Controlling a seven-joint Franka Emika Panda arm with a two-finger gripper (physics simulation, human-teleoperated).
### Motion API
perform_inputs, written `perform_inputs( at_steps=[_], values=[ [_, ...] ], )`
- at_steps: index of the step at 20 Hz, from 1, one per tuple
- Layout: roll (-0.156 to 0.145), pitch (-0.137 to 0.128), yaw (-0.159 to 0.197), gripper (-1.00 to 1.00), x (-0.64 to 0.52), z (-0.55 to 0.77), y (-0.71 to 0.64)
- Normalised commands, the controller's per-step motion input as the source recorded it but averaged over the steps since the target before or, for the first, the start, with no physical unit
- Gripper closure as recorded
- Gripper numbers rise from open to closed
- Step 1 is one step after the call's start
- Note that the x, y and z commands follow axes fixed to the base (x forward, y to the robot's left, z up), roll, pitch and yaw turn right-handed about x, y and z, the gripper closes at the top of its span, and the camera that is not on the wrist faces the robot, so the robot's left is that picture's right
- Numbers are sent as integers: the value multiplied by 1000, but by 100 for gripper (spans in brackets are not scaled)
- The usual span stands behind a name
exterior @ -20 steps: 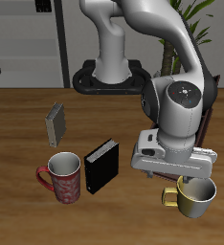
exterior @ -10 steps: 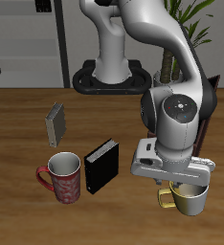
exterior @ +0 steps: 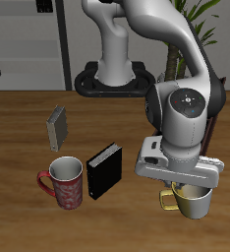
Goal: Place the white-yellow mug into the left desk caddy's left compartment and place the black book into the left desk caddy's front compartment
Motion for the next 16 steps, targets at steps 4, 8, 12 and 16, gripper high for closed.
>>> perform_inputs(
  at_steps=[4,8,12,16],
  values=[
    [-19,-74,40,100,-75,600,-76],
    [-12,-81,35,100,-156,664,-113],
    [-22,-92,28,100,-307,859,-142],
    [-7,-95,15,100,-448,936,-142]
  ],
)
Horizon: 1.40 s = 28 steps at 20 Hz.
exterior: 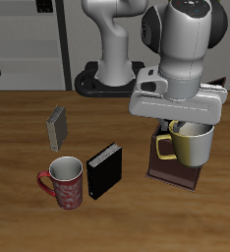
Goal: Place the white-yellow mug into the left desk caddy's left compartment and place the black book into the left desk caddy's front compartment
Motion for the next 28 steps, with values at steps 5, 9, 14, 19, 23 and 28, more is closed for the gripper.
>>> perform_inputs(
  at_steps=[5,9,14,19,23,28],
  values=[
    [-14,-64,3,100,-481,723,-157],
    [18,-51,40,100,-490,495,27],
    [8,-48,31,100,-652,418,117],
    [47,-14,24,100,-581,138,232],
    [79,-12,43,100,-488,-95,310],
    [45,-22,27,100,-465,-135,212]
  ],
)
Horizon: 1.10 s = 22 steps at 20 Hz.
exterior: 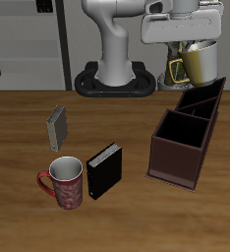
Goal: Place the white-yellow mug into the left desk caddy's left compartment and place the black book into the left desk caddy's front compartment
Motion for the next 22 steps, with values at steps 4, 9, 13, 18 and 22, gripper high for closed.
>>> perform_inputs(
  at_steps=[4,9,13,18,22],
  values=[
    [-26,-16,15,100,-620,-211,58],
    [-52,37,-9,100,-257,-265,79],
    [-32,30,-24,100,-287,-234,170],
    [33,-11,-6,100,-446,-129,282],
    [29,-4,-23,100,-210,-92,127]
  ],
)
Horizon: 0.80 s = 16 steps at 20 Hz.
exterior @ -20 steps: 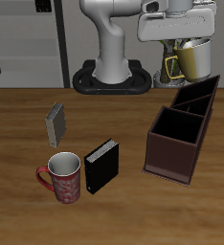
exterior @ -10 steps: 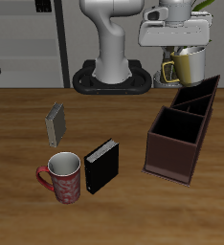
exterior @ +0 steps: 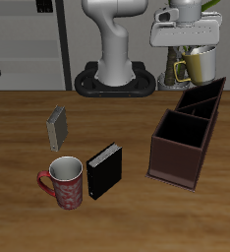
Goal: Place the white-yellow mug into the left desk caddy's left compartment and place the black book into the left desk caddy's front compartment
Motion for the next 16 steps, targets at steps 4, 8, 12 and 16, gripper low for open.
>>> perform_inputs(
  at_steps=[4,8,12,16],
  values=[
    [15,26,-29,100,-142,-201,96],
    [-7,16,-49,100,-237,-140,44],
    [87,13,26,100,-306,-202,216],
    [50,8,26,100,-99,-96,140]
  ],
)
